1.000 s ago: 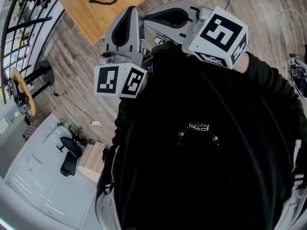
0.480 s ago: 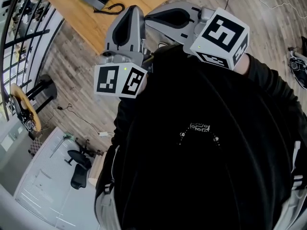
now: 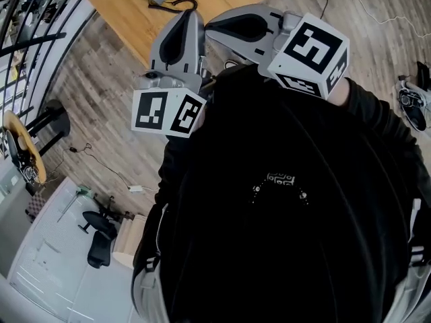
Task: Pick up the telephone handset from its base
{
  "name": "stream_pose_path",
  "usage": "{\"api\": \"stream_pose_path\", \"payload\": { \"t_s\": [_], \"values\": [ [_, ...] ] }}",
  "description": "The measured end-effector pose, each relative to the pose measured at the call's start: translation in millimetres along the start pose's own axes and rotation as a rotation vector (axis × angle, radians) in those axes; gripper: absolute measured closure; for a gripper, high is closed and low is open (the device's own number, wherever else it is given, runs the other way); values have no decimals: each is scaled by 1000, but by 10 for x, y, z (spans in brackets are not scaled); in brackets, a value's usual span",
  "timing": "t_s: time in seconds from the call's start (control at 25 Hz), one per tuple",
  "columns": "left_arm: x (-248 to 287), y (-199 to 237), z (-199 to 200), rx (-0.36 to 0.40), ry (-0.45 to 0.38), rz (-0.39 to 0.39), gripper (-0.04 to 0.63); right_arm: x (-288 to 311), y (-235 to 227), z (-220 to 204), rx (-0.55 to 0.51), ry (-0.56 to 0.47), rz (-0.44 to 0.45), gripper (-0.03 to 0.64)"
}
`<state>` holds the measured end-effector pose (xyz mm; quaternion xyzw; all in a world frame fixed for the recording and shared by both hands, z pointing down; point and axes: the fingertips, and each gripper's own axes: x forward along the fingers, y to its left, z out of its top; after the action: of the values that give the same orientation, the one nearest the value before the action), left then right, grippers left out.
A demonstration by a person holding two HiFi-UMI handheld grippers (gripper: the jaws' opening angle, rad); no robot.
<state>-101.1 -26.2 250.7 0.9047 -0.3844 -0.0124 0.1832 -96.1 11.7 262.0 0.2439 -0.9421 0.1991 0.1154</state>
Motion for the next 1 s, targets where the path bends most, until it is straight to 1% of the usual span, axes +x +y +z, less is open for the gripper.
{"api": "stream_pose_path", "payload": {
  "t_s": [0.28,0.48,0.68,0.84,1.0],
  "values": [
    [-380,533,74,-27,-14,83,591,584,202,60,21,53,84,601],
    [-712,741,81,-50,-42,148,591,856,448,46,-3,85,171,601],
    [-988,952,55,-65,-62,179,590,1127,643,3,-28,119,223,601],
    [-1101,1044,29,-78,-75,212,591,1236,711,-30,-38,141,255,601],
    [-1197,1173,28,-86,-77,226,590,1383,767,-30,-50,159,279,601]
  ]
}}
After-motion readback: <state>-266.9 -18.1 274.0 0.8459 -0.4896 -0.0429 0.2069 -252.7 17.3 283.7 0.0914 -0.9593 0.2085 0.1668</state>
